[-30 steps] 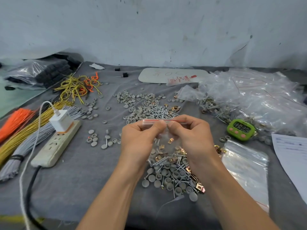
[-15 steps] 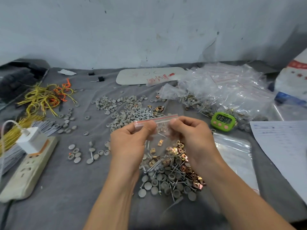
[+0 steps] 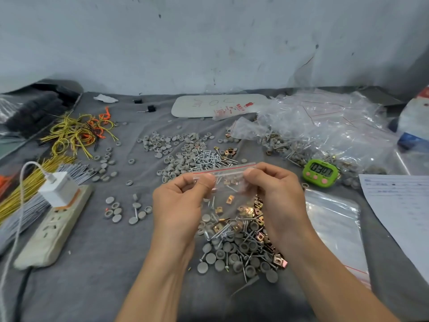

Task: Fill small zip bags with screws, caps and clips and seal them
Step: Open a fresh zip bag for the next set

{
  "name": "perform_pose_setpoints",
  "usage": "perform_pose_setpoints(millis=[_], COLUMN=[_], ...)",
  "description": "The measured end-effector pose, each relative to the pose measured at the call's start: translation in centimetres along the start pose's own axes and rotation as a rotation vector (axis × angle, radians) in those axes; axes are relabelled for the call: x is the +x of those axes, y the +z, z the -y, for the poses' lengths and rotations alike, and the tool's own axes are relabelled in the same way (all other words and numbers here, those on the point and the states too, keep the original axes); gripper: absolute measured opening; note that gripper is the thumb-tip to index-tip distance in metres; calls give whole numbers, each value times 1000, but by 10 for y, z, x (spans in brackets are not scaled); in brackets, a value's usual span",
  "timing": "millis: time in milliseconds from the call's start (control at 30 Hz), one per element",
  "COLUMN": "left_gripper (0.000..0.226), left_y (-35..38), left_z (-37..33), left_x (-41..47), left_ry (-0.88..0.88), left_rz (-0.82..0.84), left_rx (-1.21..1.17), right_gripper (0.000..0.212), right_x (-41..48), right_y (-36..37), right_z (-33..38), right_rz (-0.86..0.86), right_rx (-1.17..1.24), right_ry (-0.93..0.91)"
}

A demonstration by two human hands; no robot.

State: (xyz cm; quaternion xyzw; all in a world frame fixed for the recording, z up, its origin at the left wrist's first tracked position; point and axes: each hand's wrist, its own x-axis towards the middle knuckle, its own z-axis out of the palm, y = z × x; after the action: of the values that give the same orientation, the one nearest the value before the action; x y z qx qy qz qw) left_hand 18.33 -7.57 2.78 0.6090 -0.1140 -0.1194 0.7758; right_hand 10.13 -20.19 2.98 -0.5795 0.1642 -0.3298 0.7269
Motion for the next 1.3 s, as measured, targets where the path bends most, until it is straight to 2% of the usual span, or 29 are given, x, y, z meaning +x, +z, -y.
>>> perform_pose_setpoints(millis=[133, 400, 533, 667, 733, 867, 1100, 1200, 1267, 1300], left_gripper=[6, 12, 7, 17, 15, 7, 15, 1, 13, 11], left_y=[-2, 5, 4, 2, 0, -1, 5, 4, 0, -3], left_z=[-2, -1, -2, -3, -4, -4, -2, -7, -7, -5], left_x=[-3, 2, -1, -2, -1, -5, -3, -4, -3, -1], left_ry=[-3, 28, 17, 52, 39, 30, 63, 38, 8, -6], left_rz=[69, 73, 152, 64, 26, 115, 97, 130, 114, 113], left_rx=[51, 87, 93, 103, 81, 122, 161, 117, 92, 81], right_gripper=[20, 20, 26, 17, 17, 19, 27, 26, 29, 32], right_x=[2, 1, 2, -1, -1, 0, -3, -1, 1, 2], right_y=[7, 14, 14, 11, 7, 3, 5, 5, 2, 2], right_z=[-2, -6, -2, 0, 0, 1, -1, -1, -1, -1], right_rz=[57, 52, 82, 144, 98, 43, 41, 30, -33, -51], right_rx=[-186, -206, -171, -173, -120, -93, -107, -107, -73, -64], right_ry=[-43, -68, -63, -38, -4, -5, -63, -66, -60, -57])
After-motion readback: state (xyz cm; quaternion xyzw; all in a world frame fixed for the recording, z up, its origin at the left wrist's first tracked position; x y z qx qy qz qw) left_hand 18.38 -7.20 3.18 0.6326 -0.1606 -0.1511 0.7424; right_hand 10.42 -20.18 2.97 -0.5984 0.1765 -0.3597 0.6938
